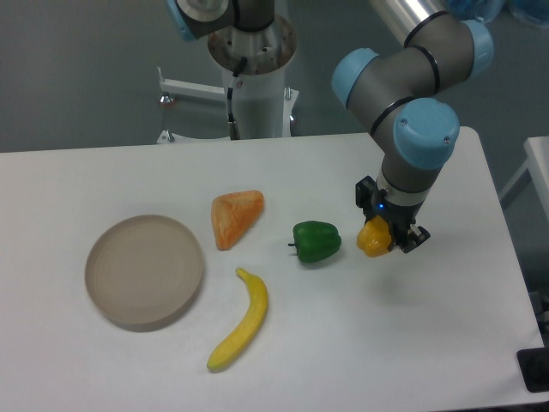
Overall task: Place the yellow pepper on the plate
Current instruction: 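Lift the held yellow pepper and carry it toward the beige plate, then lower the yellow pepper onto the beige plate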
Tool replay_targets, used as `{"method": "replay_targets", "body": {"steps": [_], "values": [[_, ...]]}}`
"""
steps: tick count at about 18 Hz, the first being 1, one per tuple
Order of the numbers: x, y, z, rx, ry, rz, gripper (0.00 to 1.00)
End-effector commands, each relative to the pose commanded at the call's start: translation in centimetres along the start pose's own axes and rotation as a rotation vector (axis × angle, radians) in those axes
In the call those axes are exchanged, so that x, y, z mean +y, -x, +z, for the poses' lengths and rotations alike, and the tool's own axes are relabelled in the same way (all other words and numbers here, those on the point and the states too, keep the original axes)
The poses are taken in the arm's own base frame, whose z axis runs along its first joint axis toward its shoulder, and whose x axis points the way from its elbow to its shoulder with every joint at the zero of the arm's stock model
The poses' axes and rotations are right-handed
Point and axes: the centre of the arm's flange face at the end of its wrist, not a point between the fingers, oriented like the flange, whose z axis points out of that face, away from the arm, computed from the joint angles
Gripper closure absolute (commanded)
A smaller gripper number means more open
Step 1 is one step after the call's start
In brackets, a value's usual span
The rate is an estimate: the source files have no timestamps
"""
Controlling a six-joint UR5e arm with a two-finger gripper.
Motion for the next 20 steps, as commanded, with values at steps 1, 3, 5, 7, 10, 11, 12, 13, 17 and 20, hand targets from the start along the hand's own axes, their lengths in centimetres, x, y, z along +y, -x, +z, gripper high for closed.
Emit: {"method": "replay_targets", "body": {"steps": [1,3,5,7,10,11,12,13,17,20], "values": [[0.0,0.0,0.0,0.0,0.0,0.0,0.79],[-0.1,0.0,0.0,0.0,0.0,-0.005,0.78],[-0.5,-0.1,0.1,0.002,-0.006,-0.006,0.77],[-2.3,-1.1,-0.5,-0.003,-0.015,0.02,0.78],[-5.6,-4.1,-0.7,0.009,-0.008,0.032,0.78],[-7.4,-5.3,-0.4,0.015,-0.002,0.028,0.78],[-9.7,-6.7,-0.3,0.017,0.0,0.007,0.79],[-11.3,-7.7,-0.4,0.019,-0.009,-0.001,0.79],[-17.6,-12.9,0.1,0.034,-0.008,-0.041,0.79],[-23.2,-17.5,0.8,0.052,-0.025,-0.087,0.8]]}}
